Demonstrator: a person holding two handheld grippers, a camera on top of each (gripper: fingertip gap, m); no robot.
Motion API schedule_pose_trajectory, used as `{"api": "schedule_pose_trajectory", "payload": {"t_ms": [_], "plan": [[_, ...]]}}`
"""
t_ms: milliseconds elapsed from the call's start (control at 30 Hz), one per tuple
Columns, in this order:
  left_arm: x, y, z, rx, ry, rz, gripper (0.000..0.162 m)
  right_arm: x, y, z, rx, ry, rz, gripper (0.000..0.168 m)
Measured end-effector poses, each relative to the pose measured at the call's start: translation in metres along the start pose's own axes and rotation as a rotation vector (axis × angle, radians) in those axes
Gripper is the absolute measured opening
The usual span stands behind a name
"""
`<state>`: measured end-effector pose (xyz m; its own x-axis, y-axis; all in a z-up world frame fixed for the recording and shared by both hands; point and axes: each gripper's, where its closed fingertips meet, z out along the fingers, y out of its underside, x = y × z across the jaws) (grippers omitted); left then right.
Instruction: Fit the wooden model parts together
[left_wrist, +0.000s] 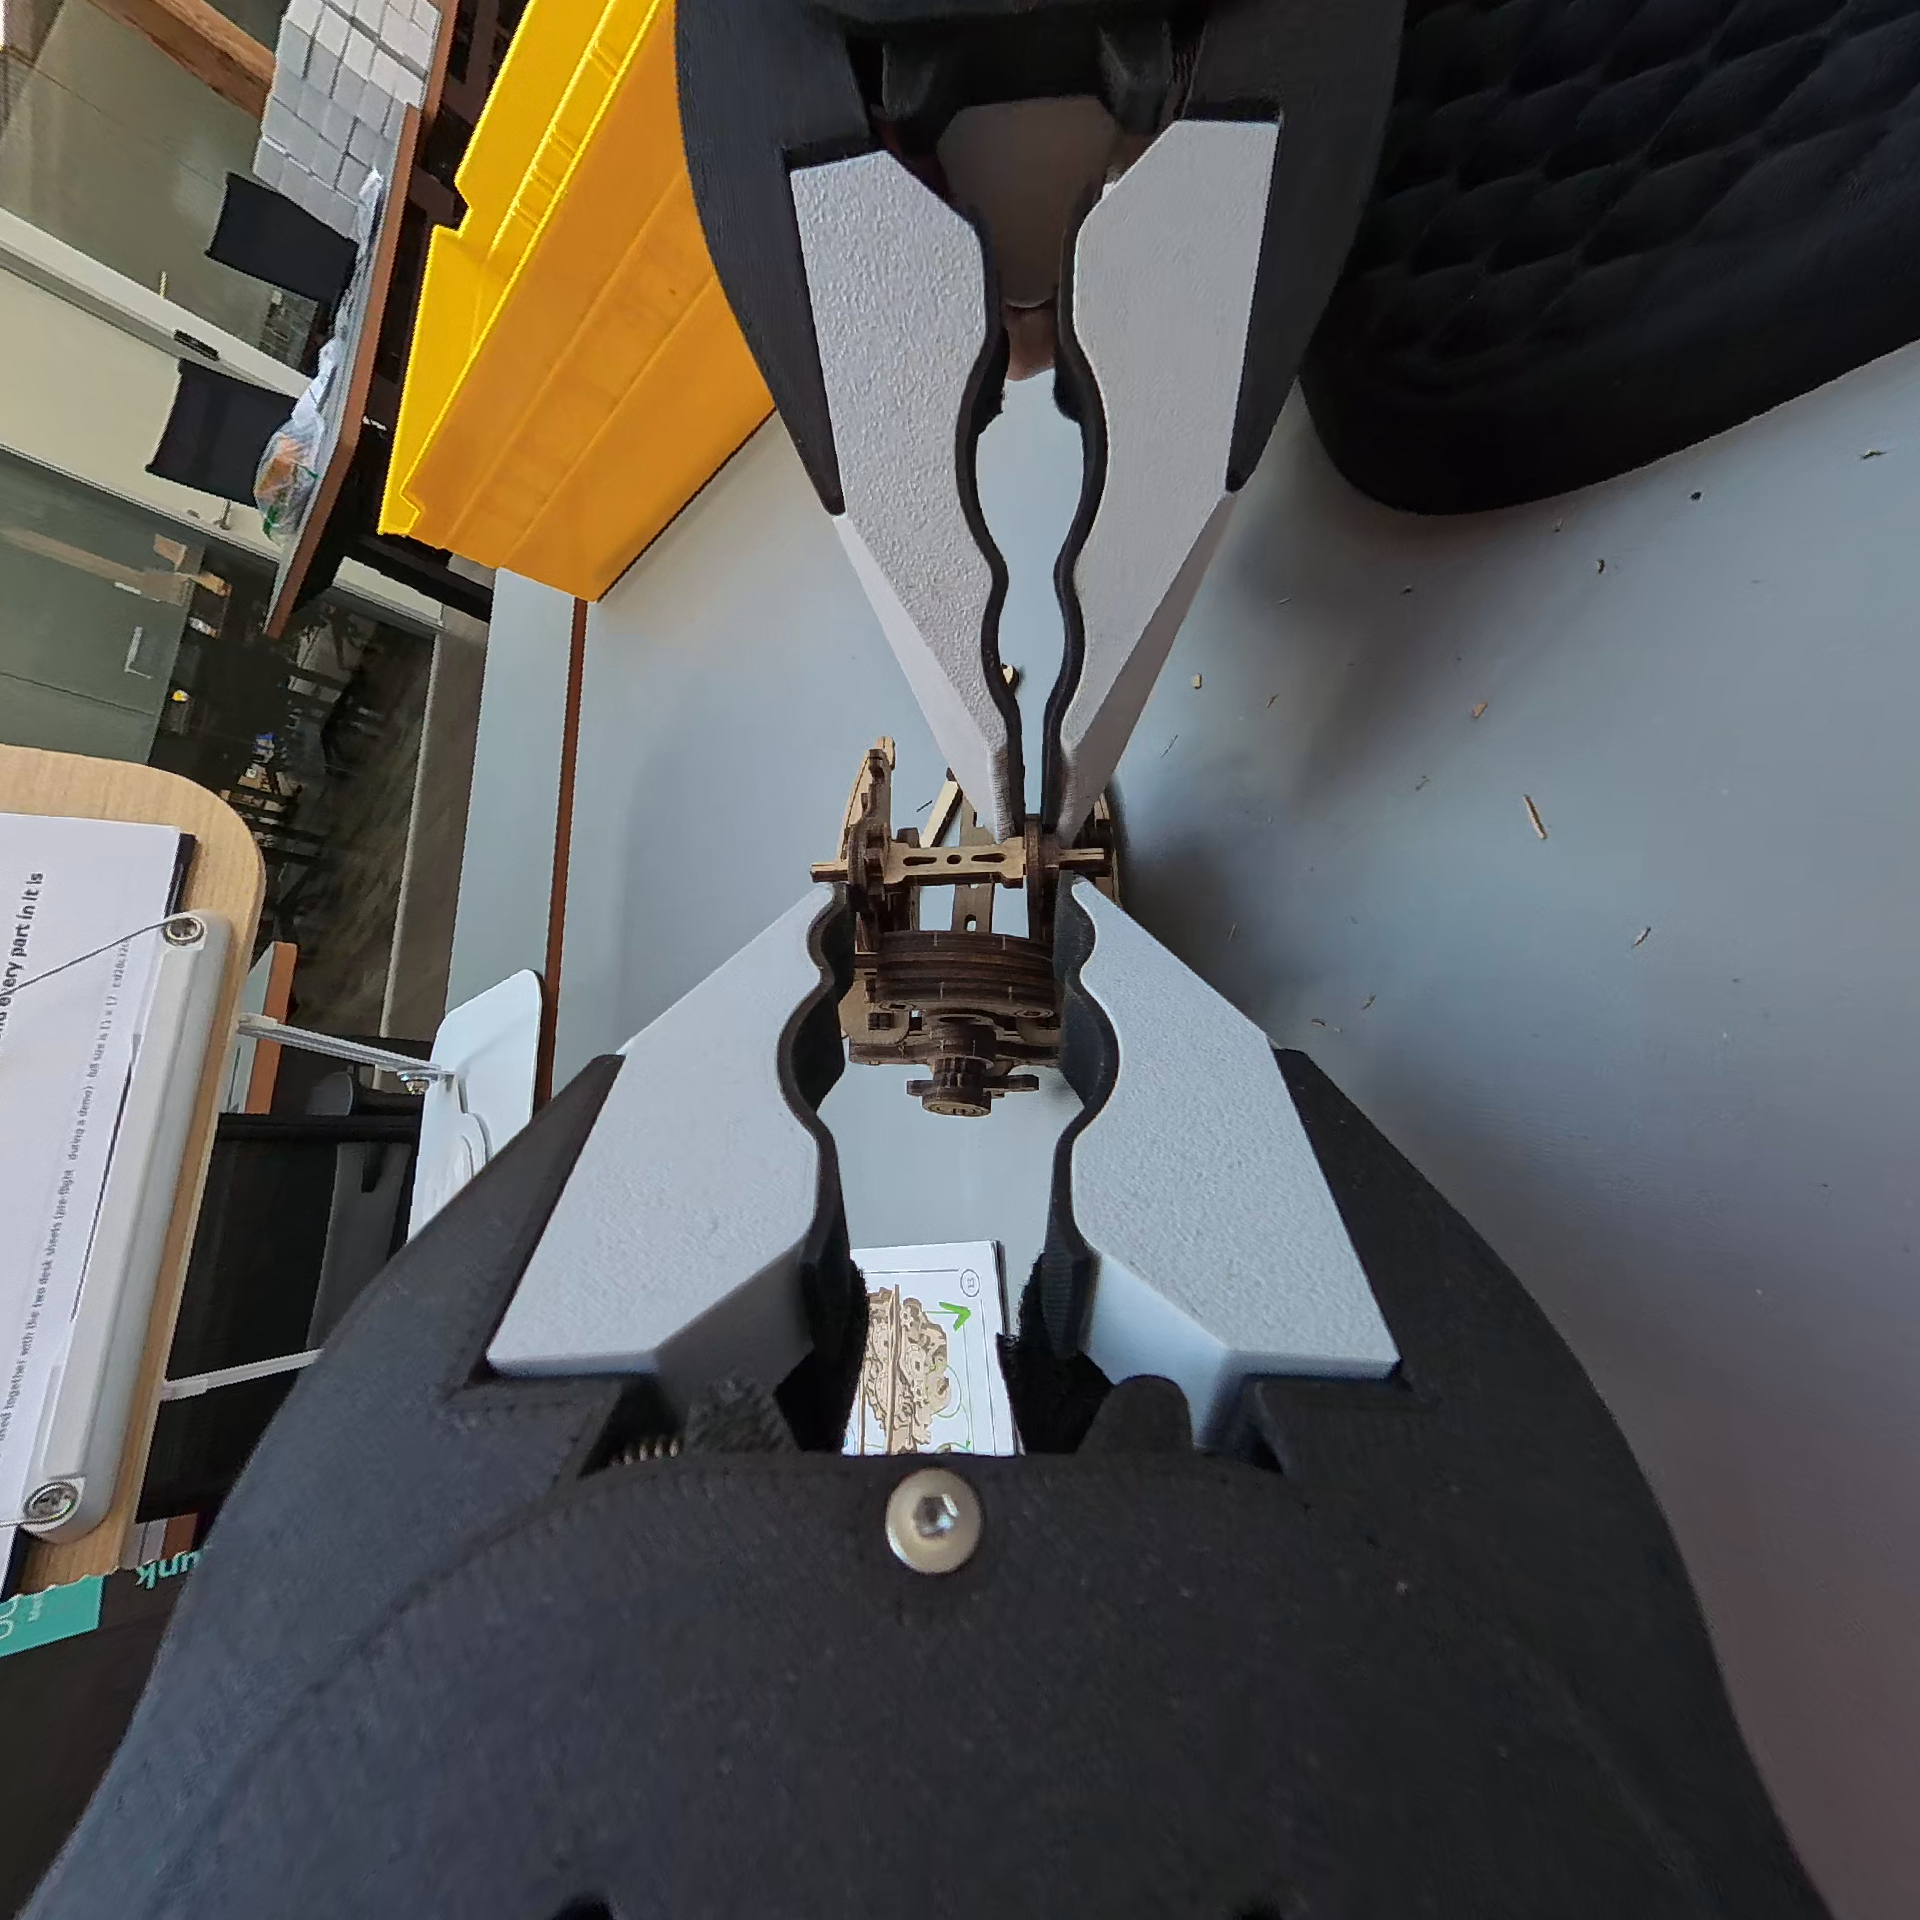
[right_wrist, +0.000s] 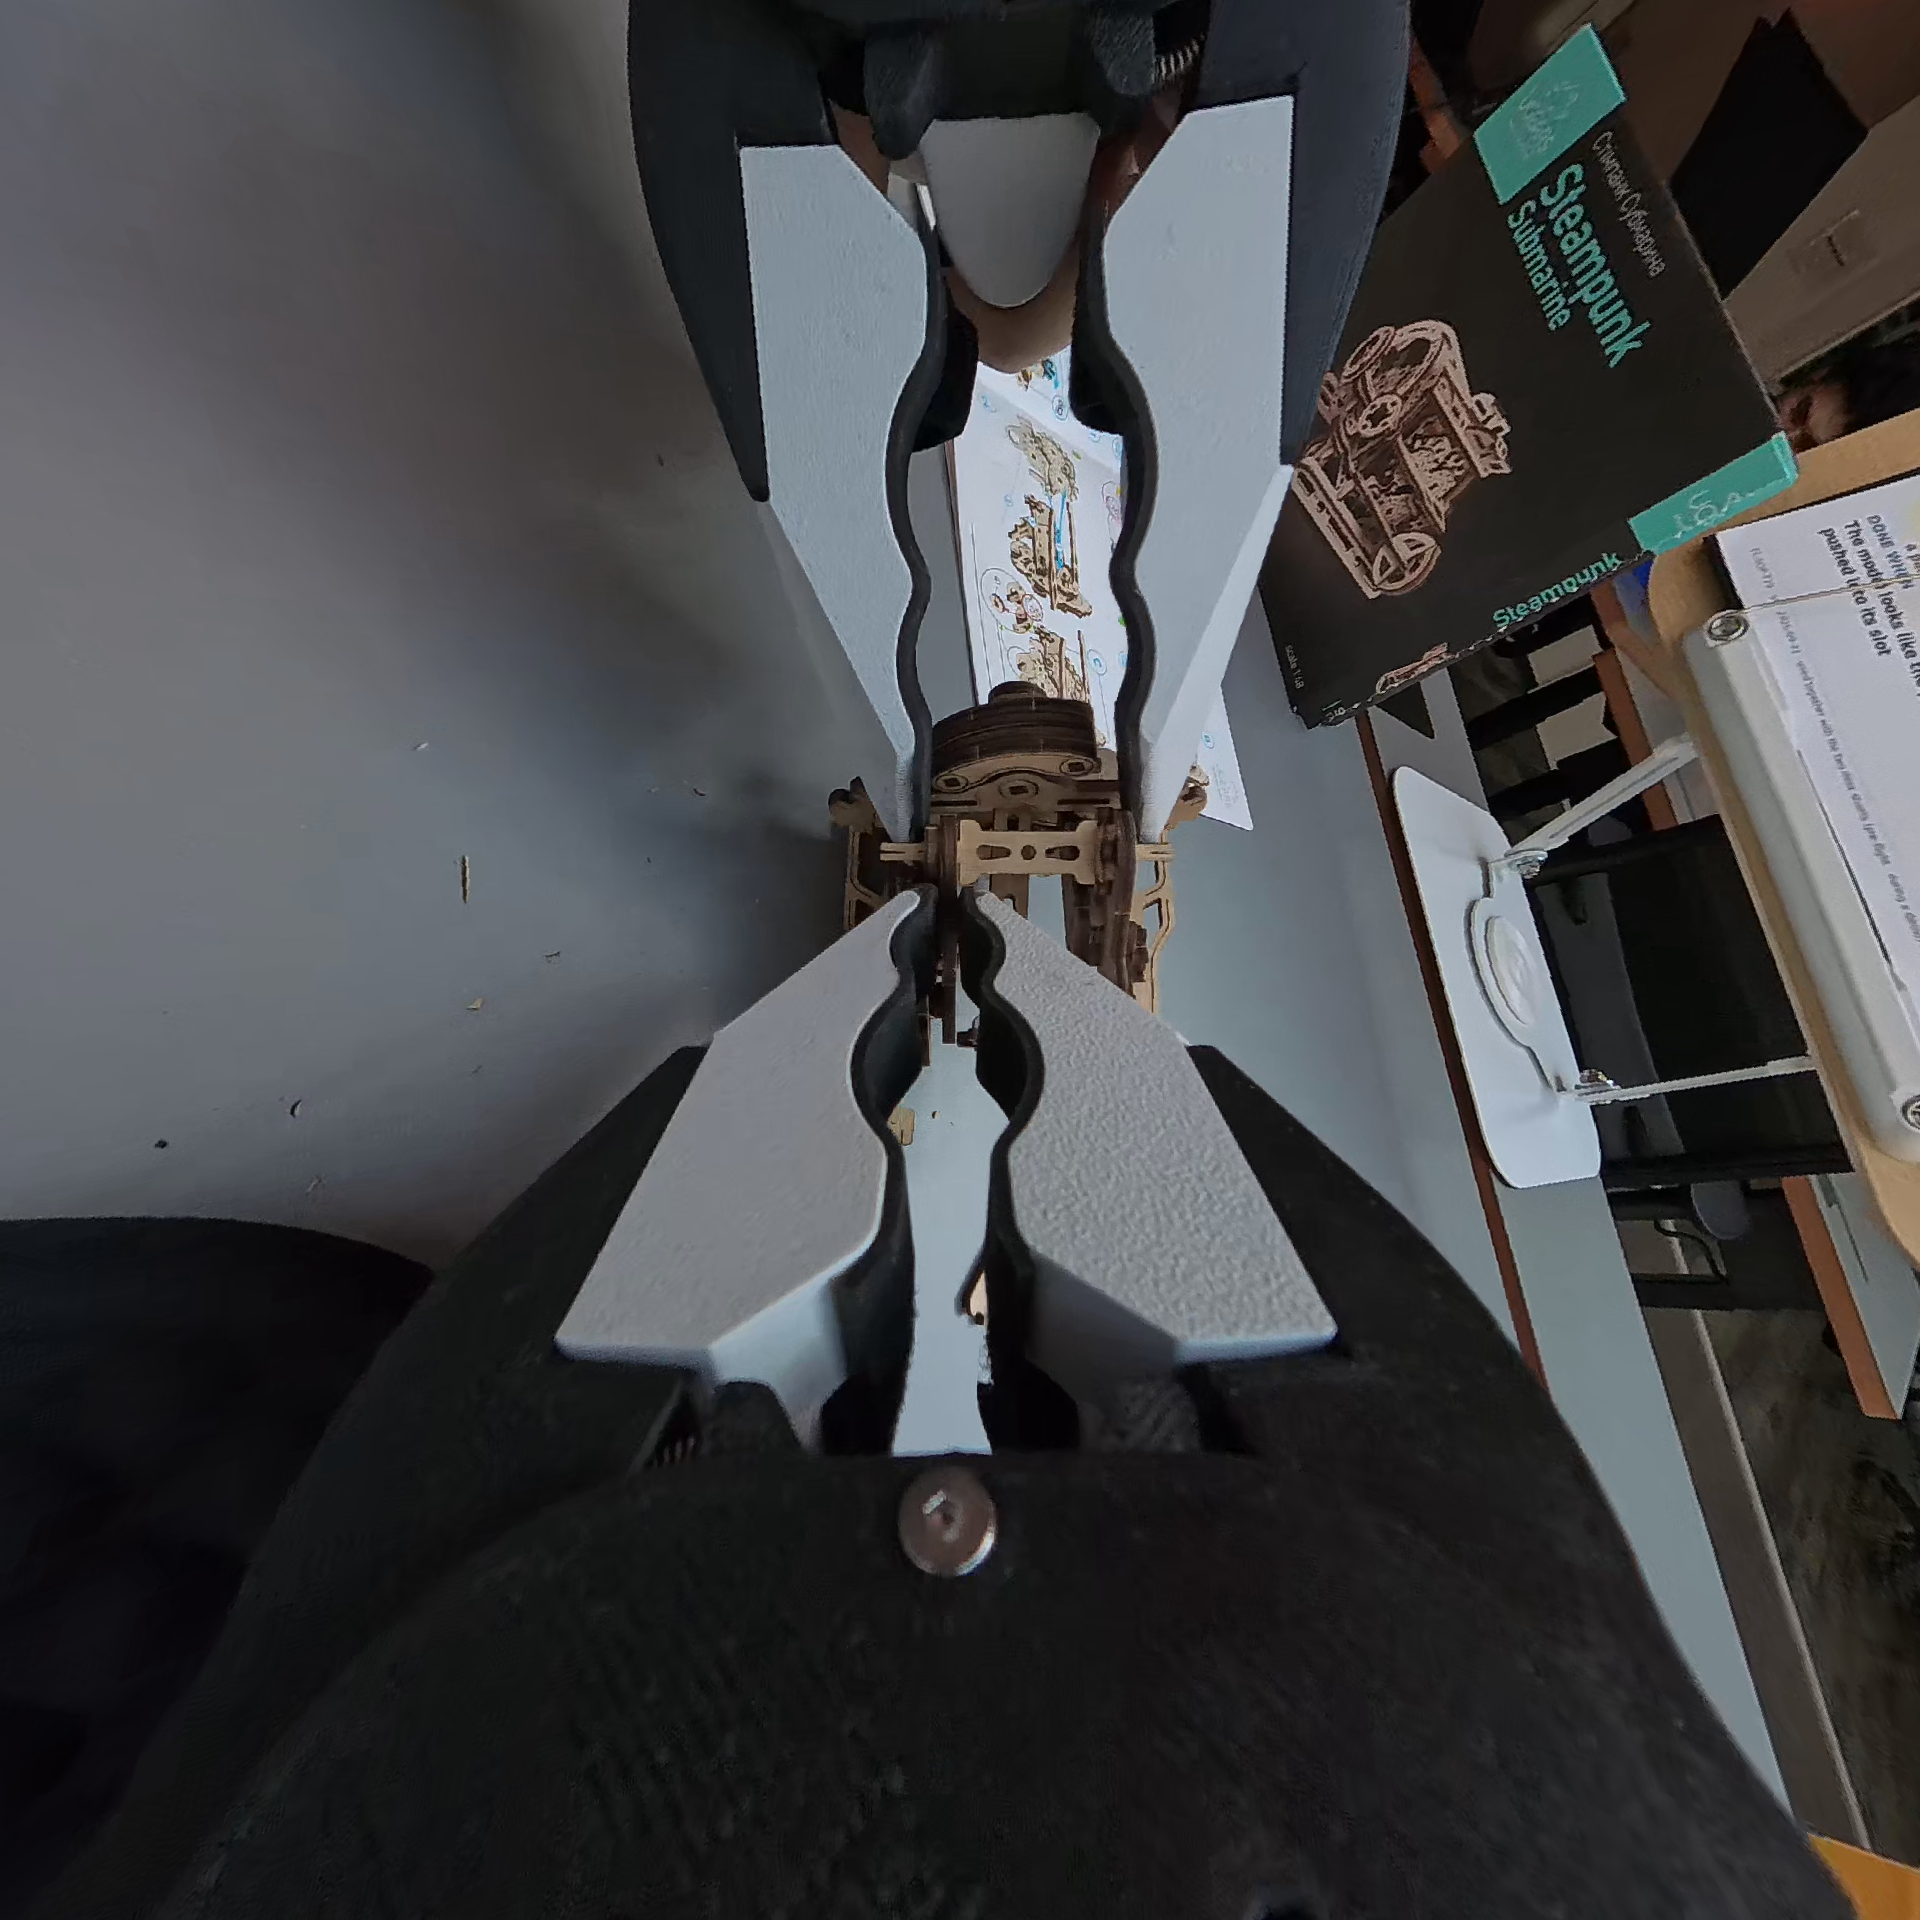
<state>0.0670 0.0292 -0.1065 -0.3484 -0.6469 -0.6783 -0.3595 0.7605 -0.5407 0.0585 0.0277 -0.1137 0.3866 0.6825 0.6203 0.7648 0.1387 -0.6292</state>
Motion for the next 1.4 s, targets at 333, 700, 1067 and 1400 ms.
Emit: {"api": "schedule_pose_trajectory", "payload": {"t_ms": [333,700,1067,1400], "plan": [[-0.007,0.001,-0.002,-0.008,-0.018,-0.02,0.034,0.003,-0.009,-0.009,0.084,-0.053,0.064,0.001],[-0.019,0.005,-0.005,-0.03,-0.002,-0.182,0.048,0.008,-0.014,-0.009,0.177,-0.15,0.312,0.001],[-0.019,0.0,-0.004,-0.007,-0.06,-0.101,0.025,0.011,-0.01,-0.01,0.172,-0.143,0.327,0.002],[-0.022,0.001,0.0,-0.032,-0.149,-0.059,0.019,0.015,-0.005,-0.01,0.11,-0.109,0.391,0.003]]}}
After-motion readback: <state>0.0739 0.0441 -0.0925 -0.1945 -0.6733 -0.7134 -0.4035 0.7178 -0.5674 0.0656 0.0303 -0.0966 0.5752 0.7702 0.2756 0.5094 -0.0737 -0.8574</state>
